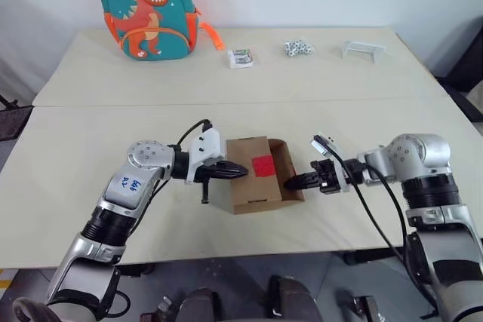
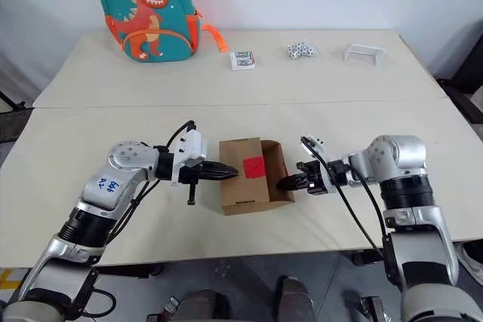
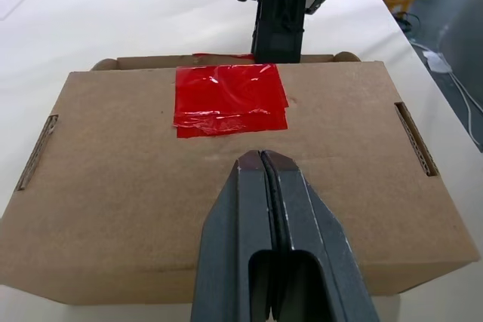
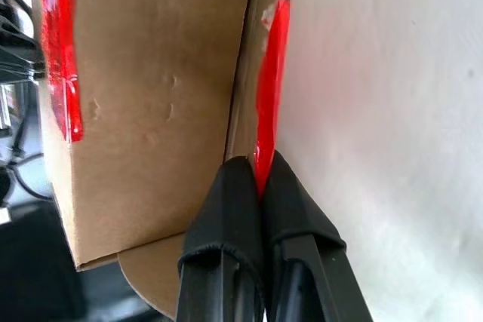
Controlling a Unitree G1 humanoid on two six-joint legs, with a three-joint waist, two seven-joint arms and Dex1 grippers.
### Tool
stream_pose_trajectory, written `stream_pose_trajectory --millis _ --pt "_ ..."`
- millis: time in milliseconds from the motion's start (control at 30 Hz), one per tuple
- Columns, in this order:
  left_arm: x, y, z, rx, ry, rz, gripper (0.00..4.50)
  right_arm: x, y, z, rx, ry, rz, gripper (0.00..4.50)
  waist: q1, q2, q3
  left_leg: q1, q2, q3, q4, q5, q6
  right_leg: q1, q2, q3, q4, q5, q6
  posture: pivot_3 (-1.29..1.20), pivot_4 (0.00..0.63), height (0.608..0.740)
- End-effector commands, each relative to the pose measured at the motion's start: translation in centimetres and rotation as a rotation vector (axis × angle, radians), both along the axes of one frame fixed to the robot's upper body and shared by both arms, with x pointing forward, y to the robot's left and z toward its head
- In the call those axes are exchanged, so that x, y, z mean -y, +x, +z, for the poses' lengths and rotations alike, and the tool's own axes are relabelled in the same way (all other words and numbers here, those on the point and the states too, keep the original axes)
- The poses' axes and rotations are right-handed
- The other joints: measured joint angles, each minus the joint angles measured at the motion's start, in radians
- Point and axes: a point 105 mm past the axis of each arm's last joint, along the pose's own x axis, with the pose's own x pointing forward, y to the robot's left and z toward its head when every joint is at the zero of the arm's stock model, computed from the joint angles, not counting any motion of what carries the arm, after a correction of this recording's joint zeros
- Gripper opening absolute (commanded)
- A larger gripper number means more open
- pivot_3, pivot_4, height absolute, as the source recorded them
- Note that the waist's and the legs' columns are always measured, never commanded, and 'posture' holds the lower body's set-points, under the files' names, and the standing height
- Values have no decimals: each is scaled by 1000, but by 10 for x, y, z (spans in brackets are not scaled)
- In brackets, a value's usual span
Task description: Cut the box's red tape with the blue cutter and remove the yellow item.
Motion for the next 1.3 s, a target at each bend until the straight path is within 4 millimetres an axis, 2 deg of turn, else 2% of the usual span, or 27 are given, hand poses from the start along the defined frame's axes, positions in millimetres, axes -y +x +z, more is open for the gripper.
stream_pose_trajectory --millis 33,200,400,600,767,1000,1300 --pt "3 -1 -22 -61 16 21 0 18 11 18 77 -126 -61 36 4 0 0 0 0 0 0 0 0 0 0 0 0 0 0 0 150 740" --pt "18 1 -26 -64 -26 19 0 29 9 35 109 -177 -51 36 27 0 0 -2 0 -1 0 0 0 0 0 -1 -2 0 0 0 150 740" --pt "35 12 -26 -39 -90 54 0 40 10 55 163 -263 -84 36 37 0 0 -4 -1 -1 0 0 0 0 0 -3 -6 0 0 0 150 740" --pt "47 23 -27 -26 -140 91 0 40 5 80 222 -291 -72 36 47 0 0 -5 -1 -1 0 0 0 0 0 -3 -7 0 0 0 150 740" --pt "50 24 -32 -32 -147 92 0 37 -1 102 278 -310 -64 36 48 0 0 -6 -1 -2 0 0 0 -1 0 -4 -8 0 0 0 150 740" --pt "55 24 -33 -39 -159 94 0 37 -10 103 283 -338 -55 36 51 0 0 -7 0 -3 0 -1 1 -1 -1 -4 -10 0 0 0 150 740" --pt "59 21 -38 -69 -189 109 0 48 -3 105 365 -512 -137 36 51 0 0 -8 0 -3 0 -1 1 -1 -1 -5 -10 0 0 0 150 740"
